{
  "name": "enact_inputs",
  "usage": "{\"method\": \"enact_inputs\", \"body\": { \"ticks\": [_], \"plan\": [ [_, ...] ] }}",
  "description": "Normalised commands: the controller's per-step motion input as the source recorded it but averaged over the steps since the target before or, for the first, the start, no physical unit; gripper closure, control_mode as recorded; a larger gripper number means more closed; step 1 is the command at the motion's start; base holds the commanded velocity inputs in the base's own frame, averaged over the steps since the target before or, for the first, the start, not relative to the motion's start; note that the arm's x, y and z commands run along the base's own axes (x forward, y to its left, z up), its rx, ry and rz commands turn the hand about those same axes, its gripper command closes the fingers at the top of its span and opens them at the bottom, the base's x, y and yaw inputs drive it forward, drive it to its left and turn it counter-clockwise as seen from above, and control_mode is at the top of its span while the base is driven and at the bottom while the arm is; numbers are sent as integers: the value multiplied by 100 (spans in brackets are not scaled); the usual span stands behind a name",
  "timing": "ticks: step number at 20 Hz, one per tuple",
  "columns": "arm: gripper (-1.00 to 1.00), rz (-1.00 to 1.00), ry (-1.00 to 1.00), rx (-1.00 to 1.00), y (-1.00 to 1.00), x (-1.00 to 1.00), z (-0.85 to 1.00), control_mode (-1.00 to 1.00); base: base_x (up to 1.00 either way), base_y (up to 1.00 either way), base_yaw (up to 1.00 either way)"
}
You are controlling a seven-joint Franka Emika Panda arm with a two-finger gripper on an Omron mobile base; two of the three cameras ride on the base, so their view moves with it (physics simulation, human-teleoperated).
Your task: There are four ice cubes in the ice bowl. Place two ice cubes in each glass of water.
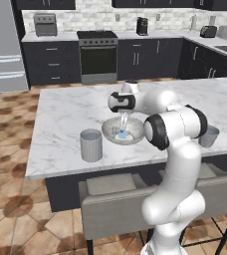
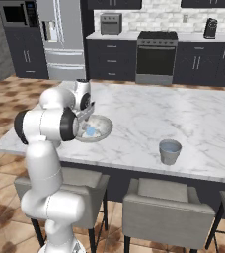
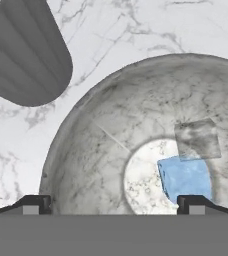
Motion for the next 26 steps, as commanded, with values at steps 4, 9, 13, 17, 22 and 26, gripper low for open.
{"method": "enact_inputs", "body": {
  "ticks": [4,9,13,17,22,26],
  "plan": [
    [-100,0,0,-1,3,5,-25,-100,0,0,0],
    [-100,0,0,-1,7,2,-16,-100,0,0,0],
    [-100,0,-1,0,2,15,-10,-100,0,0,0],
    [-100,0,-7,0,0,26,-7,-100,0,0,0],
    [-100,0,-8,0,0,24,-3,-100,0,0,0],
    [-100,0,-1,0,1,19,-17,-100,0,0,0]
  ]
}}
